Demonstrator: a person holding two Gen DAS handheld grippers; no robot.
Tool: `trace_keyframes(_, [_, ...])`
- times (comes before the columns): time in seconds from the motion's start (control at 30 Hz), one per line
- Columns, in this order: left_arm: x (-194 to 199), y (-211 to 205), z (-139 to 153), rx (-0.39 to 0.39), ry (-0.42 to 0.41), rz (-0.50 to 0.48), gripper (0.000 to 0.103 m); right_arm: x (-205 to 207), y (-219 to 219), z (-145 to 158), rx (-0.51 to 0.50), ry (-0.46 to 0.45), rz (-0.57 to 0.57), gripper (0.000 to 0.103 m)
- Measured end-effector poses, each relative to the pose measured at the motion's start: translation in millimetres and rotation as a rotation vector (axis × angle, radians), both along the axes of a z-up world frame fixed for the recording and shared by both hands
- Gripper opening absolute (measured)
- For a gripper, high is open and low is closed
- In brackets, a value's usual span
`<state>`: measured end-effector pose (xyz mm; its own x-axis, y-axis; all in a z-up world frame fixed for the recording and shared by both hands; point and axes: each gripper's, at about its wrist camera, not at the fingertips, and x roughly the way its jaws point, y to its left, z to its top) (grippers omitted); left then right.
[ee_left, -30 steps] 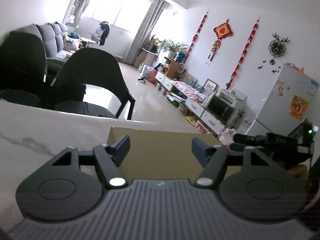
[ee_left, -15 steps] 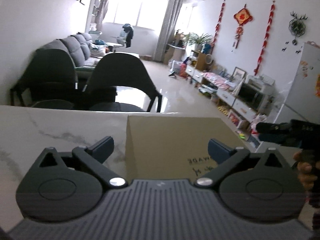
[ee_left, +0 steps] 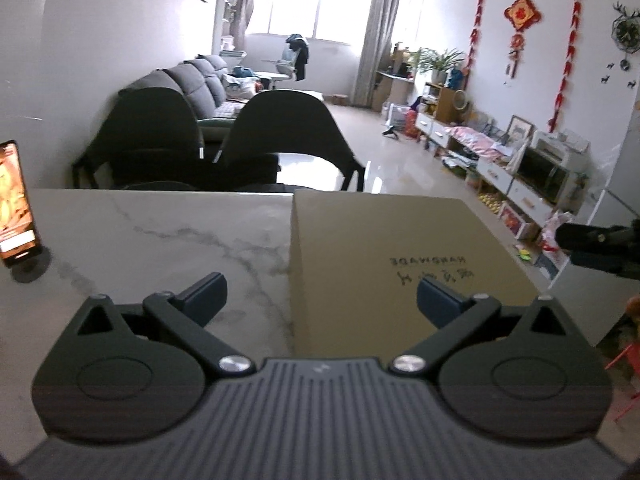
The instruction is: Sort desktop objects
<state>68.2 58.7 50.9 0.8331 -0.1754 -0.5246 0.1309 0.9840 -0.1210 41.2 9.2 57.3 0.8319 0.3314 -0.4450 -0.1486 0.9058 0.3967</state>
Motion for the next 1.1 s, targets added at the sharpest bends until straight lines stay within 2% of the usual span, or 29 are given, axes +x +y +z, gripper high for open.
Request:
trace_keyframes(0.23, [-18.4,-4.6,0.3,0.041,0.016,0.054,0.103,-23.7,18.0,-1.4,-0.084,-0.010,-0.033,0.102])
trace_keyframes(0.37, [-27.4,-7.3,-4.9,0.064,0.038,0.078,0.103,-37.2,28.2,-2.1,-0.132,-0.016,-0.052,0.102])
trace_keyframes(0.7, [-50.7,-5.8,-19.2,0.105,0.077,0.118,0.103,-66.6,54.2,-27.2,-0.291,-0.003,-0.106,0.103])
trace_keyframes(0.93, [-70.3,-5.8,-33.4,0.139,0.096,0.102,0.103,-83.2,58.0,-48.4,-0.332,0.001,-0.123,0.103])
trace_keyframes(1.1, [-69.1,-7.4,-52.0,0.143,0.151,0.059,0.103,-91.6,58.9,-63.2,-0.350,0.010,-0.113,0.103])
